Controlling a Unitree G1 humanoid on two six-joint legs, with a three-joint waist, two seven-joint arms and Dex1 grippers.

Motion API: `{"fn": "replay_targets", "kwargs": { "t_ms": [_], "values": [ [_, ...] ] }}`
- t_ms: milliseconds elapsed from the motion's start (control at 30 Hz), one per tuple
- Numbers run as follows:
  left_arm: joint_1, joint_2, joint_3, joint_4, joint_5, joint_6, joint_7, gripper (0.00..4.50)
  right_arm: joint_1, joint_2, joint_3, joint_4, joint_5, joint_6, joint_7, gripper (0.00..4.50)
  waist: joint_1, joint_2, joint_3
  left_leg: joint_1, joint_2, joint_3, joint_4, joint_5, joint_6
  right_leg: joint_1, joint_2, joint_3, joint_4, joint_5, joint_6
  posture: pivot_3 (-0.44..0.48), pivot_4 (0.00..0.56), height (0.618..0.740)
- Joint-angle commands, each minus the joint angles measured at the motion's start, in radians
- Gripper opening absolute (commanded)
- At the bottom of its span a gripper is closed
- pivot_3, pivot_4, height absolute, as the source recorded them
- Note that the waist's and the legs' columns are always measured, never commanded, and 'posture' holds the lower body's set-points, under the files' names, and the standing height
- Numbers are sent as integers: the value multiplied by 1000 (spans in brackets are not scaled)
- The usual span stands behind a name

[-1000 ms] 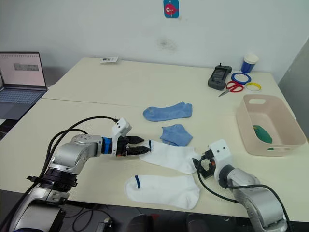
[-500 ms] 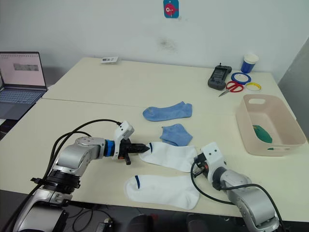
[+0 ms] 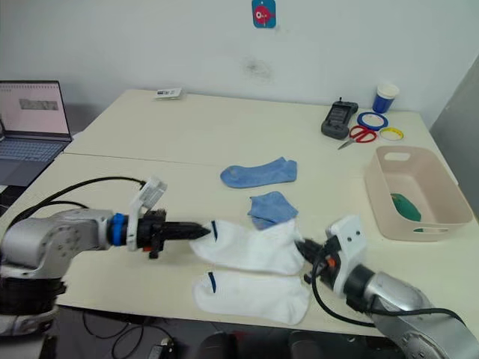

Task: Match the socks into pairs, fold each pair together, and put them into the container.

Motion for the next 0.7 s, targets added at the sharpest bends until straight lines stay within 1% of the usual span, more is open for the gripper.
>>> {"fn": "replay_targets", "kwargs": {
  "t_ms": [33, 133, 267, 367, 467, 567, 600, 667, 700],
  "values": [
    [77, 0, 29, -83, -38, 1, 39, 0, 38, -72, 22, -85, 119, -51, -83, 28, 0, 0, 0, 1, 0, 0, 0, 0, 0, 1, 0, 0, 0, 0, 0, 0, 150, 725],
    [144, -38, 28, -111, -18, -27, 121, 0, 59, -120, 62, -85, 113, -81, -129, 28, 1, 0, 0, 2, 0, 0, 0, 0, 0, 2, 0, 0, -1, 0, 0, 0, 150, 725],
    [227, -34, -21, -152, 17, -96, 138, 0, 95, -164, 127, -85, 68, -111, -143, 28, 1, -1, 0, 2, 0, -1, -1, 0, 0, 1, 0, 0, -1, 0, 0, 0, 150, 725],
    [252, -36, -50, -158, 39, -124, 159, 0, 124, -190, 168, -85, 24, -124, -141, 28, 3, -2, 0, 1, 0, 0, -1, 0, 0, 1, 0, 0, -2, 0, 0, 0, 150, 725],
    [263, -43, -94, -145, 104, -204, 179, 0, 142, -208, 202, -85, -37, -139, -125, 28, 3, -1, 0, 1, 0, 0, -1, 0, 0, 1, 0, 0, -2, 0, 0, 0, 150, 725],
    [274, -73, -94, -141, 123, -274, 185, 0, 146, -208, 207, -78, -69, -150, -125, 28, 2, -1, 0, 1, 0, 0, -1, 0, 0, 1, 0, 1, -2, 0, 0, 0, 150, 725],
    [279, -79, -91, -142, 122, -290, 181, 0, 152, -210, 206, -78, -77, -152, -122, 246, 3, -2, 0, 1, 0, 0, -1, 0, 0, 1, 0, 0, -2, 0, 0, 0, 150, 725],
    [294, -36, -111, -150, 130, -314, 127, 0, 163, -213, 207, -82, -85, -163, -105, 671, 2, -2, 0, 1, 0, 0, -1, 0, 0, 1, 0, 0, -2, 0, 0, 0, 150, 725],
    [307, -13, -121, -155, 147, -338, 107, 0, 168, -212, 206, -84, -85, -170, -101, 1023, 2, -2, 0, 1, 0, 0, -1, 0, 0, 1, 0, 0, -2, 0, 0, 0, 150, 725]
  ]
}}
